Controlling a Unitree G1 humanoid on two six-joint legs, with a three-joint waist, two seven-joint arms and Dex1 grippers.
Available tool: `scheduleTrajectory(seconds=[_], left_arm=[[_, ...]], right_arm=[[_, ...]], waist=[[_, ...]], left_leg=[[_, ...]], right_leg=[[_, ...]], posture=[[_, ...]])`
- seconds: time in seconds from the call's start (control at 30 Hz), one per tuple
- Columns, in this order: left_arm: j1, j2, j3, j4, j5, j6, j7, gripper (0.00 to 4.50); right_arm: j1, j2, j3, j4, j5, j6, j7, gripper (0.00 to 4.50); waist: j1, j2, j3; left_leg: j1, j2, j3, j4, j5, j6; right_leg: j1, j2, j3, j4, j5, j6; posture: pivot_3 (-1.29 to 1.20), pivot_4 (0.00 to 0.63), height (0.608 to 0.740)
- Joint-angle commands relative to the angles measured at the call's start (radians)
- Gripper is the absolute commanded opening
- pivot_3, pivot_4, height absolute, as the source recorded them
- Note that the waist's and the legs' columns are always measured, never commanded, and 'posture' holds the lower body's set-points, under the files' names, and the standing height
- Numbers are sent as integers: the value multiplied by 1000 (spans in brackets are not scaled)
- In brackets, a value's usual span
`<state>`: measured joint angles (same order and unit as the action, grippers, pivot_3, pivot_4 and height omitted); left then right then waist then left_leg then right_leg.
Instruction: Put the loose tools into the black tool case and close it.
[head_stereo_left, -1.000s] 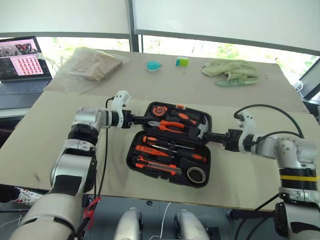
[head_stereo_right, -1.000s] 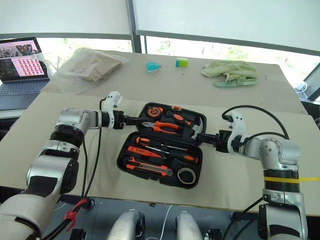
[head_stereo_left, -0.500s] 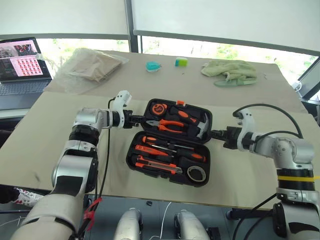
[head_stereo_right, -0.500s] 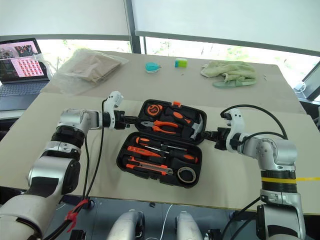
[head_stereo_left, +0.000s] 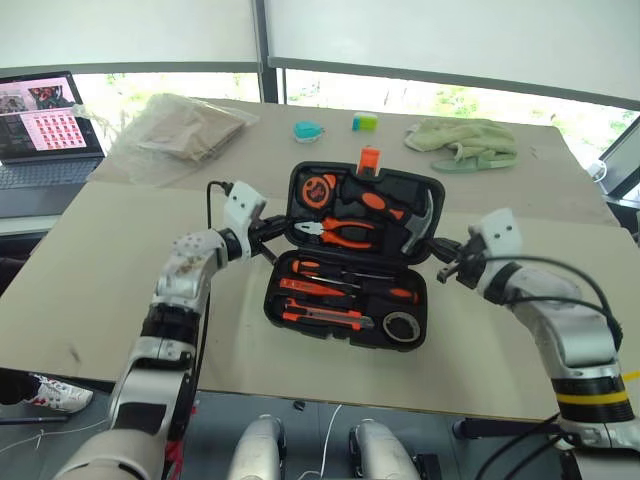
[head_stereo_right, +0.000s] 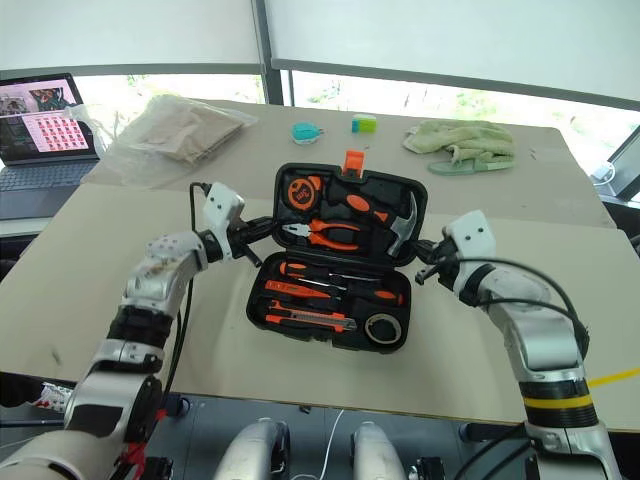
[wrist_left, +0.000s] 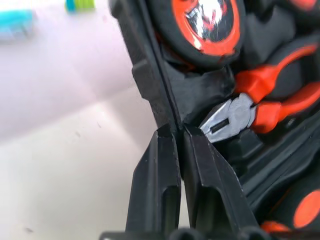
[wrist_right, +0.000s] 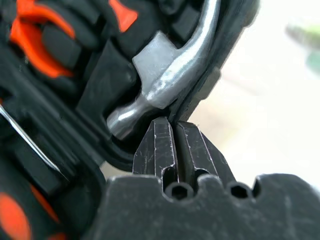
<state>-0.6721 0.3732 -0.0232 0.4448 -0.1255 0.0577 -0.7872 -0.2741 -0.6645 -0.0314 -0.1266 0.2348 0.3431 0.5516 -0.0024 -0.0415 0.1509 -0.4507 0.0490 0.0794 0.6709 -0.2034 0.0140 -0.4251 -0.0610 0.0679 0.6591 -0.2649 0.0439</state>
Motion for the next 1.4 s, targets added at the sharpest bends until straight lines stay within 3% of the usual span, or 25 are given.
scheduleTrajectory(seconds=[0.03,0.2,0.43,0.47,0.53,0.63,0.67,0.73,0.8,0.87,0.9,0.93,1.07,1.1,1.13,1.27,1.4], left_arm=[[45,21,-30,-74,69,-212,25,38],[157,33,-19,-96,119,-371,112,38],[276,70,9,-172,101,-367,143,38],[304,76,20,-198,88,-344,145,393],[356,94,41,-266,52,-293,136,921],[446,124,80,-375,38,-222,160,2013],[467,131,88,-401,34,-203,164,2489],[512,159,107,-460,11,-135,149,3068],[575,251,184,-562,-113,72,70,3719],[604,348,247,-597,-220,229,-16,4450],[585,387,243,-577,-242,287,-50,4482],[556,414,229,-551,-251,306,-82,4482],[299,415,97,-326,-170,266,-176,4500],[233,403,56,-260,-143,240,-207,3941],[187,395,28,-209,-124,219,-230,3785],[-69,287,-124,117,29,-24,-286,2333],[-239,187,-187,371,111,-172,-315,769]], right_arm=[[39,-37,-8,-4,-118,-261,13,0],[154,-66,10,82,-270,-598,-18,0],[249,-72,-6,100,-330,-779,-46,0],[276,-75,-14,87,-320,-789,-40,0],[334,-89,-39,43,-286,-797,-18,737],[443,-110,-111,-61,-235,-783,0,1565],[469,-113,-129,-85,-218,-775,8,2056],[539,-126,-179,-144,-176,-728,36,2631],[704,-178,-288,-271,8,-564,156,3255],[866,-223,-391,-383,192,-409,280,3295],[921,-240,-417,-425,261,-353,322,3295],[957,-255,-432,-458,312,-305,351,3295],[944,-293,-390,-508,366,-182,397,2249],[921,-298,-361,-509,348,-173,401,1766],[901,-301,-342,-511,336,-161,405,1489],[758,-304,-183,-512,297,-92,404,123],[645,-285,-69,-500,246,-56,395,0]], waist=[[1,0,0],[2,0,0],[-1,0,0],[-4,1,-1],[-7,2,-1],[-7,2,-1],[-7,2,-1],[-6,2,-1],[-6,1,-1],[-6,1,-1],[-7,0,-1],[-9,0,-1],[1,0,-1],[4,0,-1],[5,-2,-1],[5,-3,-2],[12,-4,-2]], left_leg=[[0,0,0,0,0,0],[4,0,1,0,0,0],[11,1,2,-1,0,0],[11,1,2,-1,0,0],[12,1,2,-1,0,0],[12,2,2,-3,0,0],[12,2,2,-2,0,0],[13,2,2,-2,0,-1],[19,2,2,-2,0,-1],[25,4,2,-4,0,-1],[28,5,2,-6,0,-1],[30,6,2,-9,0,-1],[44,11,2,-10,-5,-10],[45,10,3,-10,-5,-11],[46,10,5,-10,-4,-11],[39,6,6,-10,1,-4],[23,3,4,-9,2,-3]], right_leg=[[0,0,0,0,0,0],[3,0,0,0,0,0],[8,0,1,1,0,0],[9,0,1,1,0,0],[10,0,1,1,0,0],[9,0,1,0,0,0],[9,0,1,1,0,0],[11,-1,1,1,0,0],[18,-1,1,1,0,0],[22,-1,1,0,-1,-1],[24,-1,1,-1,-2,-3],[26,-1,0,-2,-3,-4],[37,-1,-2,-6,-13,-7],[36,0,-2,-7,-13,-7],[37,1,-2,-11,-11,-8],[37,1,-2,-12,-5,-10],[23,1,-1,-13,0,-3]], posture=[[0,150,740],[0,150,740],[0,150,740],[0,150,740],[0,150,740],[0,150,740],[0,150,740],[0,150,740],[0,150,740],[0,150,740],[0,150,740],[0,150,740],[0,150,740],[0,150,740],[0,150,740],[0,150,740],[0,150,740]])
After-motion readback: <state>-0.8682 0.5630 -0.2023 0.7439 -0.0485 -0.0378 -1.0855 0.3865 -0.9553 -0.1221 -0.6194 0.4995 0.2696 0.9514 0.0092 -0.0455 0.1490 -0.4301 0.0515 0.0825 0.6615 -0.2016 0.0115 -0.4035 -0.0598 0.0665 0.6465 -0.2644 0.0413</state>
